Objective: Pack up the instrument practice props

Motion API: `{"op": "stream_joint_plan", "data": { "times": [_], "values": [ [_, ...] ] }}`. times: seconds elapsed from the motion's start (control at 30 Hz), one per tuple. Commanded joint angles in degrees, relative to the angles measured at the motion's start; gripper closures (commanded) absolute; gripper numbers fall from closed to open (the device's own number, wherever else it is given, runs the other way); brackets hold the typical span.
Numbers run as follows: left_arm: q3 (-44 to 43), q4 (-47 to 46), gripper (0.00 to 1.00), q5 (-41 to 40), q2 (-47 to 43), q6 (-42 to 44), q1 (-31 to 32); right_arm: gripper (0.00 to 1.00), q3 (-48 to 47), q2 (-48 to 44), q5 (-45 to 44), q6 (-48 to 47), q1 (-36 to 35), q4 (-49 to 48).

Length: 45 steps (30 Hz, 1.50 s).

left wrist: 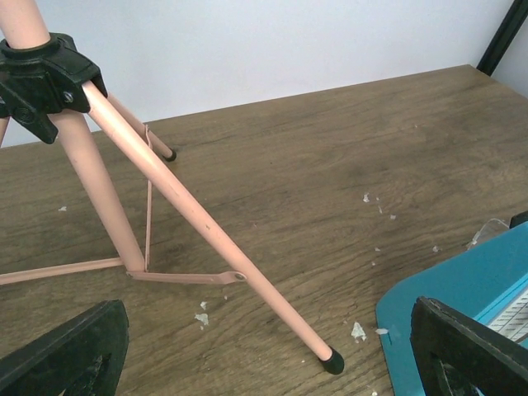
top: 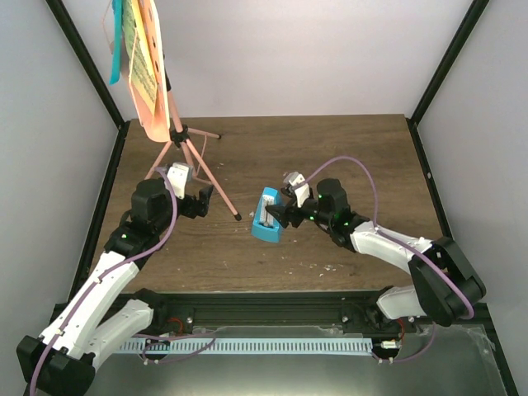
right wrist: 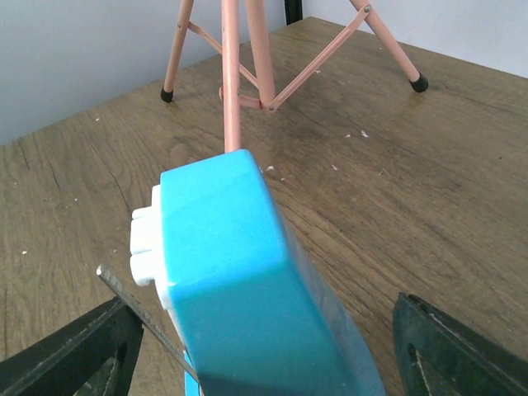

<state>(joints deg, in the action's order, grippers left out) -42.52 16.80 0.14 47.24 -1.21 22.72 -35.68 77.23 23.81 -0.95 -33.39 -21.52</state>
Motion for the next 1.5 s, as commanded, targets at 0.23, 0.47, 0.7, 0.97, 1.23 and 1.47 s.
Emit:
{"op": "stream_joint_plan", "data": {
  "times": [0.23,0.47,0.7,0.97,1.23,1.47],
  "values": [
    [-0.29,0.13,0.05,-1.05,-0.18,0.56,0.06,0.25,0.70,0.32,1.95,2.08,1.03,-2.42],
    [-0.39,0.14,0.05,-1.28,-0.22,0.51,0.10,0.28,1.10,0.21,2.09,3.05,1.09,-3.42],
    [-0.37,0.20,0.05,-1.46,-0.40,0.58,0.11,0.32,1.75,0.10,1.84,3.65,1.21,-3.51],
    [-0.38,0.20,0.06,-1.55,-0.66,0.51,0.09,0.34,1.81,0.23,1.78,4.24,1.31,-3.82],
    [-0.32,0.24,0.05,-1.54,-0.84,0.54,0.06,0.34,1.77,0.66,1.66,4.64,1.61,-4.05],
    [-0.30,0.23,0.06,-1.54,-0.75,0.60,0.11,0.34,2.26,0.69,1.61,4.90,1.83,-4.33]
  ]
}}
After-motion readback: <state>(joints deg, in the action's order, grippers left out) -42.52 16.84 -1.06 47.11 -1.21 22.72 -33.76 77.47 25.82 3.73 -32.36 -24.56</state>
